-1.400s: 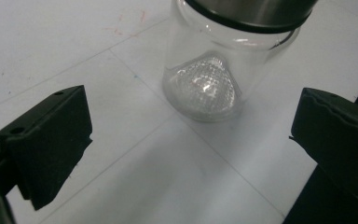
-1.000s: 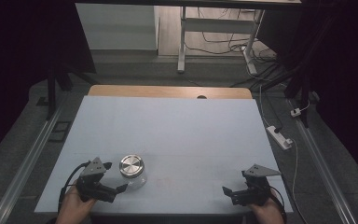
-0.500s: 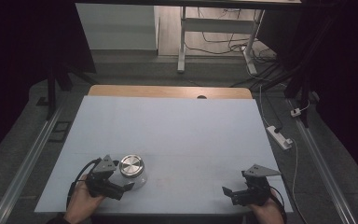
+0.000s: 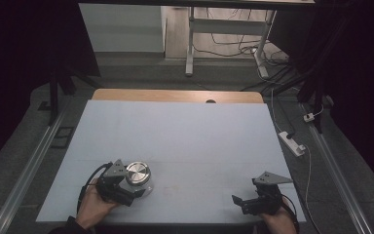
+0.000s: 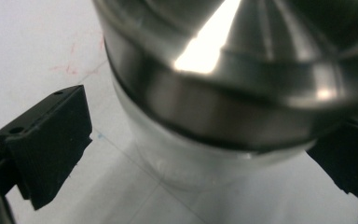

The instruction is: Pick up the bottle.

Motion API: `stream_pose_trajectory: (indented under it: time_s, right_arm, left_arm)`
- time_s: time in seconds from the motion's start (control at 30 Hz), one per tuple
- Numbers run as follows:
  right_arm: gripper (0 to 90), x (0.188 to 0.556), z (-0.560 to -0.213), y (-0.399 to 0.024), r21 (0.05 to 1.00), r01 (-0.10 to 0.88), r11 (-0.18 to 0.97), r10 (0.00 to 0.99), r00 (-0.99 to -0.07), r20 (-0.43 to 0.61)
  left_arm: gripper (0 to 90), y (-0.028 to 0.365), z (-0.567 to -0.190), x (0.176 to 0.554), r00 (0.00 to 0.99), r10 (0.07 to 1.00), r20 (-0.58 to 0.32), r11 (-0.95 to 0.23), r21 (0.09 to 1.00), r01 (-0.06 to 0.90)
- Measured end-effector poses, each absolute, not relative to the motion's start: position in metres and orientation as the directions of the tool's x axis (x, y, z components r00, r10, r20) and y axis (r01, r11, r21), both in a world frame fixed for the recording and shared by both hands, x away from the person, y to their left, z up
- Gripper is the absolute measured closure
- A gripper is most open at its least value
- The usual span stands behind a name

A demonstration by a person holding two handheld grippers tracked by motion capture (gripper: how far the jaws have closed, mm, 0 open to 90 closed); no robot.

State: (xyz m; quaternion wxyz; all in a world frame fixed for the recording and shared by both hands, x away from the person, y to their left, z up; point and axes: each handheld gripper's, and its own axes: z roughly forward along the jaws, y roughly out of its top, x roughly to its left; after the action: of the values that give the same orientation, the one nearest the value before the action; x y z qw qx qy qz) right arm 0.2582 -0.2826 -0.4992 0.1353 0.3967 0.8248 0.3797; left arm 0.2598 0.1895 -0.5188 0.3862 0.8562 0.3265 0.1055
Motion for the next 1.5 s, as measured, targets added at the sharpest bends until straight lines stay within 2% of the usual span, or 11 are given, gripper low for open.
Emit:
stream_pose_trajectory:
  time_s: [0.37, 0.5, 0.6, 0.9, 1.5]
  right_arm:
    - [0.0, 0.258, -0.499, -0.282, 0.731, 0.553, 0.400, 0.756, -0.650, 0.078]
    - [0.0, 0.258, -0.499, -0.282, 0.730, 0.553, 0.402, 0.755, -0.651, 0.077]
    - [0.0, 0.258, -0.499, -0.282, 0.729, 0.554, 0.403, 0.755, -0.651, 0.077]
    - [0.0, 0.258, -0.500, -0.281, 0.727, 0.552, 0.408, 0.751, -0.656, 0.077]
    - [0.0, 0.259, -0.499, -0.282, 0.727, 0.554, 0.406, 0.750, -0.657, 0.081]
  left_arm:
    - [2.0, 0.180, -0.518, 0.267, 0.780, 0.624, -0.052, -0.504, 0.736, 0.453]
    - [6.0, 0.178, -0.517, 0.267, 0.791, 0.611, -0.038, -0.517, 0.737, 0.435]
    - [14.4, 0.177, -0.517, 0.265, 0.802, 0.596, -0.032, -0.525, 0.741, 0.419]
    - [14.8, 0.178, -0.518, 0.265, 0.806, 0.591, -0.026, -0.523, 0.748, 0.408]
    - [15.1, 0.177, -0.511, 0.270, 0.784, 0.618, -0.054, -0.519, 0.721, 0.459]
